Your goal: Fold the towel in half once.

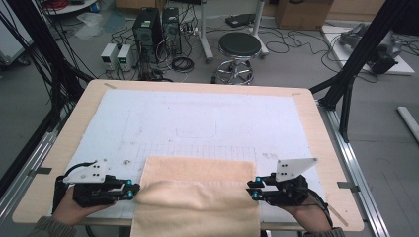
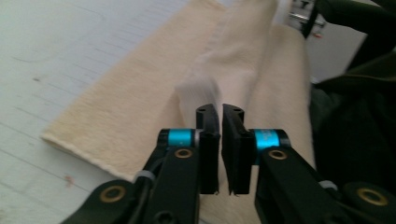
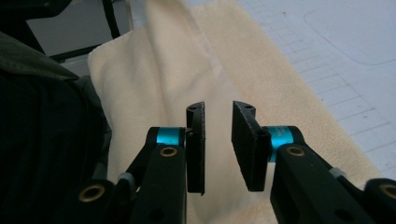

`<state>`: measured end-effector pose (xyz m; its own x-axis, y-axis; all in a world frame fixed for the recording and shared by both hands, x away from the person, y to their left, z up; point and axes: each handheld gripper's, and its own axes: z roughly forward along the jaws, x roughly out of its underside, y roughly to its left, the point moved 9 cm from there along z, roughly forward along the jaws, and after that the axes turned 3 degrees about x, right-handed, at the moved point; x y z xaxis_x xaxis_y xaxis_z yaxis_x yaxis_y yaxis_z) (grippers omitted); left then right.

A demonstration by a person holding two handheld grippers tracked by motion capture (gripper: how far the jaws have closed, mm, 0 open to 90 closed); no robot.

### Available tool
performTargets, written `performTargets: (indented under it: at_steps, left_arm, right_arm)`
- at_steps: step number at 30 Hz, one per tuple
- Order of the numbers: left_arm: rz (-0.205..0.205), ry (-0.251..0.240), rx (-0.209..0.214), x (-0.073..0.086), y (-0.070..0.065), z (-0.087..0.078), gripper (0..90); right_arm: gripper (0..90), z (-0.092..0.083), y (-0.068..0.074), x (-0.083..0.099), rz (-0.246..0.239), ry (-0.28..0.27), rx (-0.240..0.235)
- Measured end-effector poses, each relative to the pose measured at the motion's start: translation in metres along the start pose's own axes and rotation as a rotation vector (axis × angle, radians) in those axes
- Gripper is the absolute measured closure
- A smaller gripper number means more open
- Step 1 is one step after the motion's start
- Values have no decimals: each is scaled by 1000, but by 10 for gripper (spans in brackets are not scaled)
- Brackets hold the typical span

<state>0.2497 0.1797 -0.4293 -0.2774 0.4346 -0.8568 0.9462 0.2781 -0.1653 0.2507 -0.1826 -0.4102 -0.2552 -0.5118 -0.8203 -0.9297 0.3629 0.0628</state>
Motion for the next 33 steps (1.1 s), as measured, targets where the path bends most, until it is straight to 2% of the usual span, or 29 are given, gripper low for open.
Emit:
performTargets:
  at_steps: [2,4,7,11,12,16,19,22,24,27,28,30,31,33]
  left_arm:
    - [-22,-1,-27,1,9,2,765]
    - [-29,6,-81,1,21,7,719]
    - [-48,13,-174,-1,43,15,675]
    - [-65,23,-279,-3,72,27,639]
    - [-62,35,-296,-2,77,30,624]
    - [-93,63,-369,1,99,42,553]
    - [-103,94,-388,6,110,51,523]
    - [-114,122,-380,11,116,58,503]
    - [-129,138,-372,15,119,61,499]
    - [-156,156,-348,20,122,64,490]
    - [-167,154,-338,20,122,65,492]
    - [-179,151,-312,21,121,65,556]
    - [-185,150,-309,20,120,66,581]
    - [-180,153,-279,20,116,67,693]
  right_arm:
    - [711,-2,-9,-1,12,-6,31]
    - [688,3,-21,2,27,19,64]
    - [648,19,-44,9,44,54,111]
    - [592,36,-69,17,68,76,147]
    - [562,41,-77,20,82,86,164]
    - [501,53,-95,27,106,112,195]
    - [451,60,-104,34,129,132,209]
    - [419,66,-111,42,141,149,217]
    - [414,69,-113,48,168,154,203]
    - [426,73,-112,54,184,164,176]
    - [458,72,-112,53,182,164,171]
    - [518,73,-110,53,181,161,151]
    - [583,74,-109,53,171,160,143]
    - [675,75,-106,52,169,162,116]
